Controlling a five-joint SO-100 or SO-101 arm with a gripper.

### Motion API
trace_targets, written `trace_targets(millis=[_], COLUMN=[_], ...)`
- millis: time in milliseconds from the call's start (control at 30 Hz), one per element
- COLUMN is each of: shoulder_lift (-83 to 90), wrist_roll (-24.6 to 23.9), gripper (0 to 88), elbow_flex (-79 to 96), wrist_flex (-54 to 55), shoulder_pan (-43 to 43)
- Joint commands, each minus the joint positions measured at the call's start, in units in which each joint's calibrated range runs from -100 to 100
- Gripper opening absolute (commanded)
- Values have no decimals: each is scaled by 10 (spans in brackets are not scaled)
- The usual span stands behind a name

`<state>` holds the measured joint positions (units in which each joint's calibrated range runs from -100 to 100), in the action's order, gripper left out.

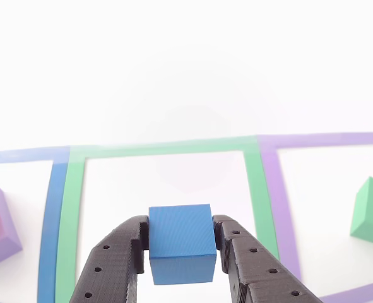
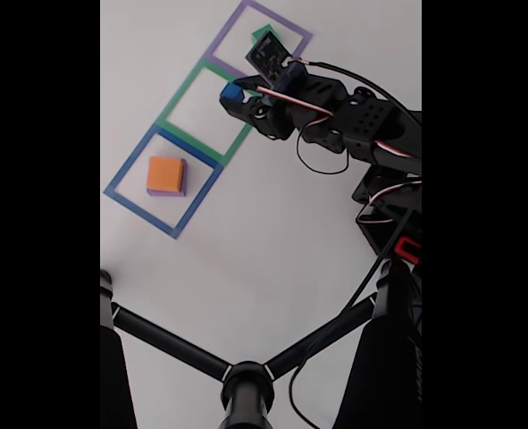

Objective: Tower of hanoi

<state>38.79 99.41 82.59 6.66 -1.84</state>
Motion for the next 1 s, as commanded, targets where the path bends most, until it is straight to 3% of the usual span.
trace_targets(millis=[0, 333, 967], shoulder_lift=[-90, -358, -515], wrist_roll=[6, 6, 6], gripper=[35, 39, 53], elbow_flex=[29, -1, -61], wrist_flex=[201, 458, 561], shoulder_pan=[-2, -2, 16])
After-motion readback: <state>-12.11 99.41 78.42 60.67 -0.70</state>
